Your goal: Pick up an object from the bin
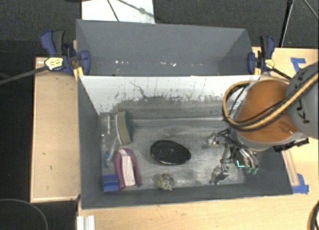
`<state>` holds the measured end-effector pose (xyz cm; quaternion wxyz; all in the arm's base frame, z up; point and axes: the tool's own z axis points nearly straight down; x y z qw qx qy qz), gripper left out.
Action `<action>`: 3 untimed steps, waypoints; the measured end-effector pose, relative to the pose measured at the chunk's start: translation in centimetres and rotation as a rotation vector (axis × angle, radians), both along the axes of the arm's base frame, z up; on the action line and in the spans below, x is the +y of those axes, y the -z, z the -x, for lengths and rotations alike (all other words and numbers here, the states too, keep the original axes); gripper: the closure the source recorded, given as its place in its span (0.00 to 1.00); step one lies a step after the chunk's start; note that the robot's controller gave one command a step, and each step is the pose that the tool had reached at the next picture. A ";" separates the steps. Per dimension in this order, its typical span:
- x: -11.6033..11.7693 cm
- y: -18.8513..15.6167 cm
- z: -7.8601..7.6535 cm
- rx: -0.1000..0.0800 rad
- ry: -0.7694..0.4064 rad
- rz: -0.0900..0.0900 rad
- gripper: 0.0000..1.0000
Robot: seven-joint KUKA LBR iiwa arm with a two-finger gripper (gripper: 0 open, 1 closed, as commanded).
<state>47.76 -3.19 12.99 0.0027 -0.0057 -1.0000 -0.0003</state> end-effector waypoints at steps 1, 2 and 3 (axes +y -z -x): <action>11.3 5.8 -6.7 -0.010 -0.199 0.001 0.00; 11.5 2.8 -7.1 -0.012 -0.093 -0.001 0.00; 12.7 2.9 -7.9 -0.012 0.056 -0.001 0.00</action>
Offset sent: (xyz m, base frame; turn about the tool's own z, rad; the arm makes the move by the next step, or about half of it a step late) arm 0.0643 0.1105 -0.0599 -0.1922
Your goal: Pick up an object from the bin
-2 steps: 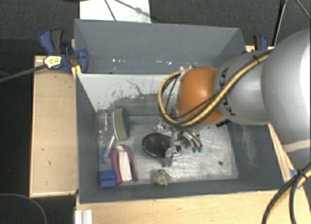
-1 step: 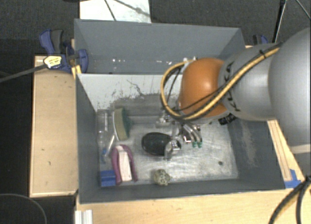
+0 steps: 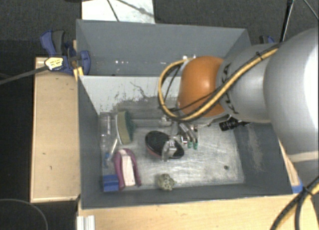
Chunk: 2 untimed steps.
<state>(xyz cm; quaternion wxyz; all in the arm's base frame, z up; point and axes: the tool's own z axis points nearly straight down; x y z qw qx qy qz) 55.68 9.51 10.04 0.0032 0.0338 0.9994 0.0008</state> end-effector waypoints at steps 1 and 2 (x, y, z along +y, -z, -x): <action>-0.4 2.7 -0.7 0.002 0.207 -0.002 0.00; -1.9 2.7 -2.1 0.006 0.372 -0.007 0.00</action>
Offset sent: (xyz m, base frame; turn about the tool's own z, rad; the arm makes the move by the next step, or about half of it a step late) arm 0.0045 -0.0048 -0.0304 0.2076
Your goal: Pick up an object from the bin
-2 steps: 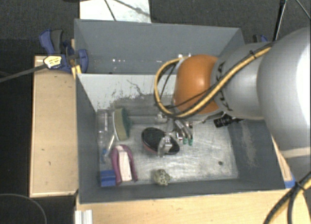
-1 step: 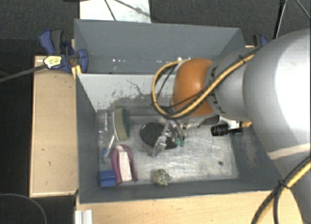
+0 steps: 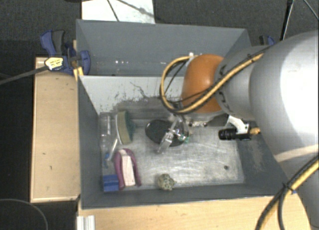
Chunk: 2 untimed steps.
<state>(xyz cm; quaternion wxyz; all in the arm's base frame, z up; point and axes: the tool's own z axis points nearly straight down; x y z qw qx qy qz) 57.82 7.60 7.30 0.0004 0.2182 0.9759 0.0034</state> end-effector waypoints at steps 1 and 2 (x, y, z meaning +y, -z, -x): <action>-0.1 -0.3 -0.2 -0.008 -0.003 0.002 1.00; -0.1 -8.1 -0.5 -0.007 -0.009 0.005 1.00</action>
Offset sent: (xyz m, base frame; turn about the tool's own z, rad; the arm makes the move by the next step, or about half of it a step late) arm 0.0000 0.0000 0.0000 0.0000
